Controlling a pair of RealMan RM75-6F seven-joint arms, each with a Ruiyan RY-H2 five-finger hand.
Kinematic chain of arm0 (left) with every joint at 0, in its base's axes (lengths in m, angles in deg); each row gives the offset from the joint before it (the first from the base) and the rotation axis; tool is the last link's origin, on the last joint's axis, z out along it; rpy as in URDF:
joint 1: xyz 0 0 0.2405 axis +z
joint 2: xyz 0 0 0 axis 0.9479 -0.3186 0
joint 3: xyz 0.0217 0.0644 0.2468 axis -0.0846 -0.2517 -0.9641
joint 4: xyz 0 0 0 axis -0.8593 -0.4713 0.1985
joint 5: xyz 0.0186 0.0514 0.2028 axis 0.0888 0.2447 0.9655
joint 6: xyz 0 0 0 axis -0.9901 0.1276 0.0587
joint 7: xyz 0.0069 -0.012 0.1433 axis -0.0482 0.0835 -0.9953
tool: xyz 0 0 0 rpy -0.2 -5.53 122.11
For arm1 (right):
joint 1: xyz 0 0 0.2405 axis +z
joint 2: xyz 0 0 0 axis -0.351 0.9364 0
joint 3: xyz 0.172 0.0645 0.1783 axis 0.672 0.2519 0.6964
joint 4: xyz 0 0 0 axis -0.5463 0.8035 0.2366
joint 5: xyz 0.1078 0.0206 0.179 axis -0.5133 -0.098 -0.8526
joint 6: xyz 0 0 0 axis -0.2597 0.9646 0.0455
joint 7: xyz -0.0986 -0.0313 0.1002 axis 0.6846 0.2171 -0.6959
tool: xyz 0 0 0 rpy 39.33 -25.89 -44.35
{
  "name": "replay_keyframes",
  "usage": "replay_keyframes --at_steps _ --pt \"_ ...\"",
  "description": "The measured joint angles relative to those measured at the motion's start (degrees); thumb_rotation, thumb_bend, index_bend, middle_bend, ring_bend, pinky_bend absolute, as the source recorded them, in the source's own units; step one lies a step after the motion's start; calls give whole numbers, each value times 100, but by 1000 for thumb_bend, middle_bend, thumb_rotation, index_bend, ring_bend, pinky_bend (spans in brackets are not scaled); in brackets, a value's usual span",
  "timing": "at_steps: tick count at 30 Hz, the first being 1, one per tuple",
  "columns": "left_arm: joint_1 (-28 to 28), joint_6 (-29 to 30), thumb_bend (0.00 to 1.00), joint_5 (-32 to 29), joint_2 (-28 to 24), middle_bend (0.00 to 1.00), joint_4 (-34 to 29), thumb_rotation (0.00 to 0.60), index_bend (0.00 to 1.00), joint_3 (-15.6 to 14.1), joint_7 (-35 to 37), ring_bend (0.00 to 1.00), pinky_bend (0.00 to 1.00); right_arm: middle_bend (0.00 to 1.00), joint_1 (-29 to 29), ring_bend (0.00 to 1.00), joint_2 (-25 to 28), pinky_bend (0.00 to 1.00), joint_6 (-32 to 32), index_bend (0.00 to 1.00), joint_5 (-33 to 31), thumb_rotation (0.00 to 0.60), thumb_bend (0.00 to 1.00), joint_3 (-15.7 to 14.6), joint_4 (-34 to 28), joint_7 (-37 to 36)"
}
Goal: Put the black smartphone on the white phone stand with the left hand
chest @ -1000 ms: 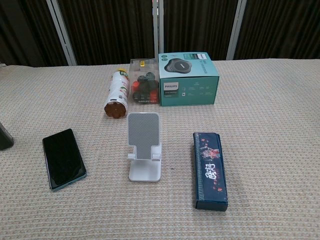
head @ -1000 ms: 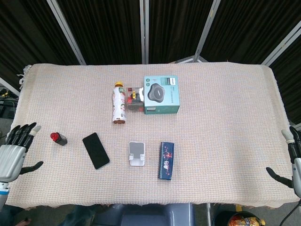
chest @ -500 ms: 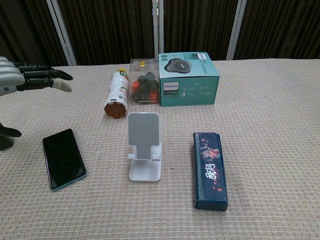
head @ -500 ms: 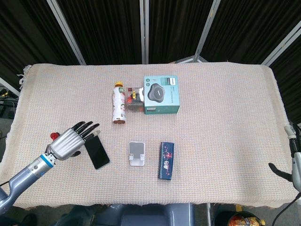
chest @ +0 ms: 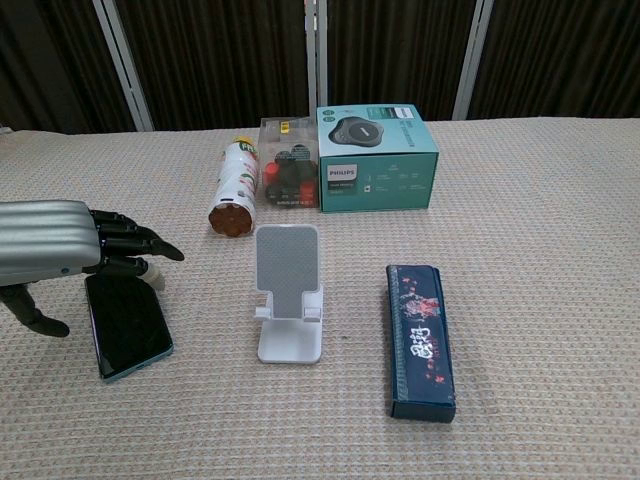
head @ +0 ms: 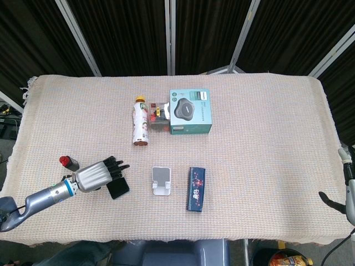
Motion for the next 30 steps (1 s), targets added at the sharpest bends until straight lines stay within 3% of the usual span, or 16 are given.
replay_keyframes --at_steps 5,23,30 --pt "-136 120 0 -63 267 56 388 600 217 -127 158 116 184 0 6 0 9 0 -13 0 -32 600 0 14 15 -27" --pt "-351 -209 0 -292 451 57 628 600 217 -504 80 118 184 0 9 0 16 0 -22 0 -49 600 0 14 22 -32" --pt "-401 -215 0 -365 505 112 666 600 253 -569 71 191 216 0 7 0 23 0 -25 0 -61 600 0 16 28 -48"
